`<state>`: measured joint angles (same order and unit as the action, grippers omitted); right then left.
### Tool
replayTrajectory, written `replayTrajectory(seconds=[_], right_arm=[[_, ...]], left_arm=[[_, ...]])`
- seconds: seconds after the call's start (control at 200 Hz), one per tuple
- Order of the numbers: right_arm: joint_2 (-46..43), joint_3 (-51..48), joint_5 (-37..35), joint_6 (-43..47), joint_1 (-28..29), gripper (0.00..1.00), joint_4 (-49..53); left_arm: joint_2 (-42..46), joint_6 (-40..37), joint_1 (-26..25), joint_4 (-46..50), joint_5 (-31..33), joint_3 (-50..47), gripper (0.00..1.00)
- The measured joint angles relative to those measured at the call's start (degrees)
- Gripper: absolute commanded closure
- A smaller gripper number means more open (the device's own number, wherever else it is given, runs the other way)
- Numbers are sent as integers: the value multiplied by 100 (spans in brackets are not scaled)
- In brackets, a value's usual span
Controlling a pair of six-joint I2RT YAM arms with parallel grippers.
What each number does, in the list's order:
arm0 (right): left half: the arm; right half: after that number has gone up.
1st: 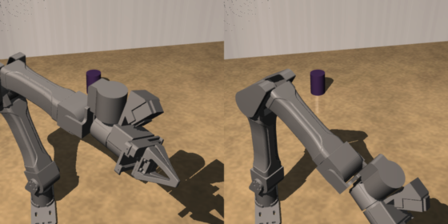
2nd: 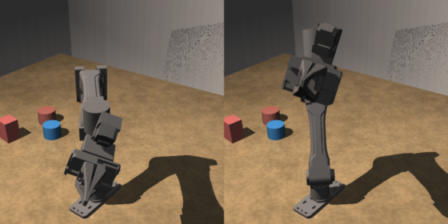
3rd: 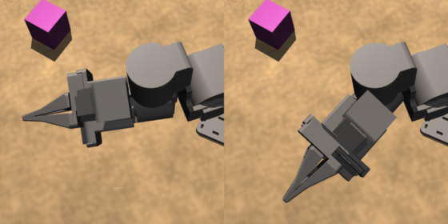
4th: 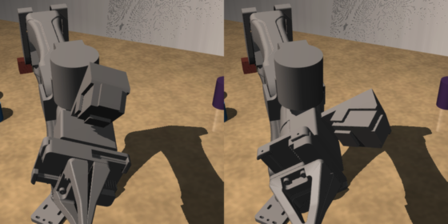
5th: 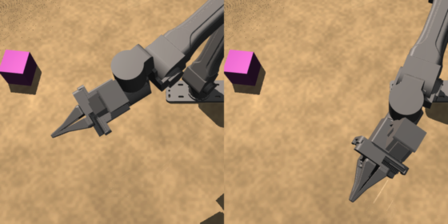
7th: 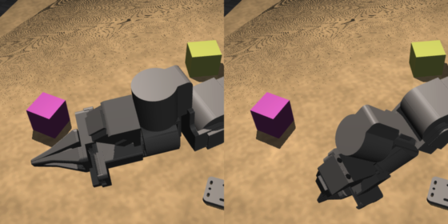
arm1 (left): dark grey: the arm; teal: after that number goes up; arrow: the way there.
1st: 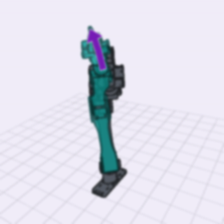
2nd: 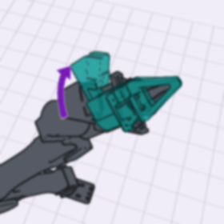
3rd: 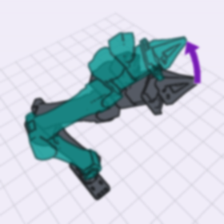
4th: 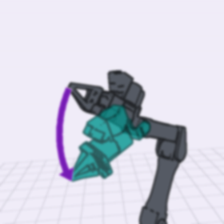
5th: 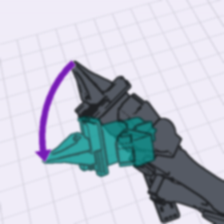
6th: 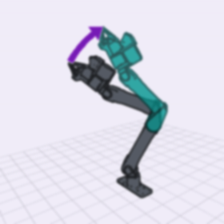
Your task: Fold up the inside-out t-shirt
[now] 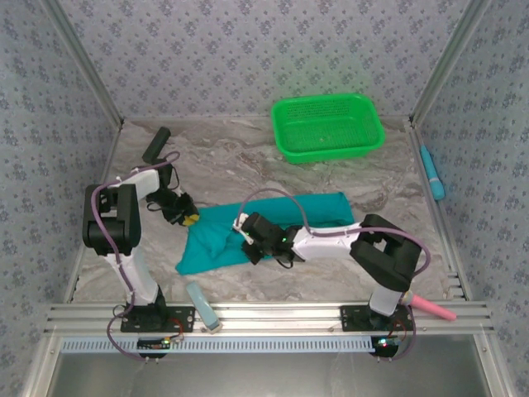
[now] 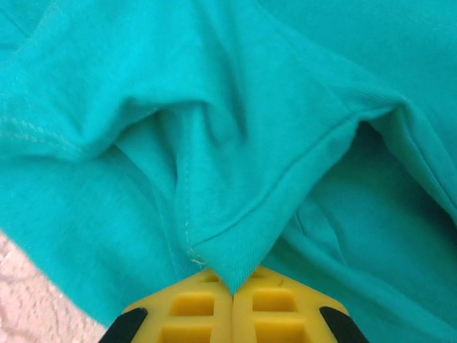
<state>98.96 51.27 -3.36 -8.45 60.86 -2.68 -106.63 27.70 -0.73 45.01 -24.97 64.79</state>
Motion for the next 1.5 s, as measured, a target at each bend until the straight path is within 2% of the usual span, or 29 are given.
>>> replayTrajectory(seconds=[0.09,0.16,0.335,0.485,0.605,0.76,0.85,0.905,0.955,1.034,1.074,1.134,1.299,1.354,1.449,1.484,1.499], right_arm=[[-13,-184,59,-50,-109,83,-118],[-13,-302,63,-116,-216,69,-79],[-184,-289,83,-20,-345,62,68],[-291,103,238,494,-136,55,107],[-92,579,367,887,63,54,9],[337,809,326,951,131,56,-179],[575,807,164,957,122,68,-203],[684,807,66,911,109,83,-201],[728,807,-9,938,98,90,-192],[721,765,-79,859,74,98,-221],[684,715,-76,837,59,100,-247],[549,562,-57,809,17,100,-286],[-7,114,389,710,-328,100,-297],[-151,9,619,671,-533,87,-319],[-208,-48,964,680,-863,85,-297],[-208,-66,984,682,-944,79,-238],[-208,-74,984,682,-970,74,-214]], left_arm=[[-31,-2,37,20,-39,28,80],[-46,-15,63,37,-39,72,79],[-146,-72,85,142,-33,240,77],[-133,-68,85,146,-74,240,75],[140,-44,68,146,-7,70,71],[1073,127,-33,260,59,-437,71],[1318,262,-175,245,57,-599,71],[1307,350,-275,179,59,-671,71],[1246,402,-372,118,74,-717,73],[1062,457,-505,28,107,-721,84],[944,463,-542,-37,111,-721,93],[704,461,-529,-129,122,-721,99],[503,417,-348,-146,-72,-675,100],[479,369,-319,-114,-107,-647,100],[450,293,-295,-72,-118,-614,92],[450,269,-289,-68,-101,-601,91],[450,245,-284,-66,-92,-597,90]])
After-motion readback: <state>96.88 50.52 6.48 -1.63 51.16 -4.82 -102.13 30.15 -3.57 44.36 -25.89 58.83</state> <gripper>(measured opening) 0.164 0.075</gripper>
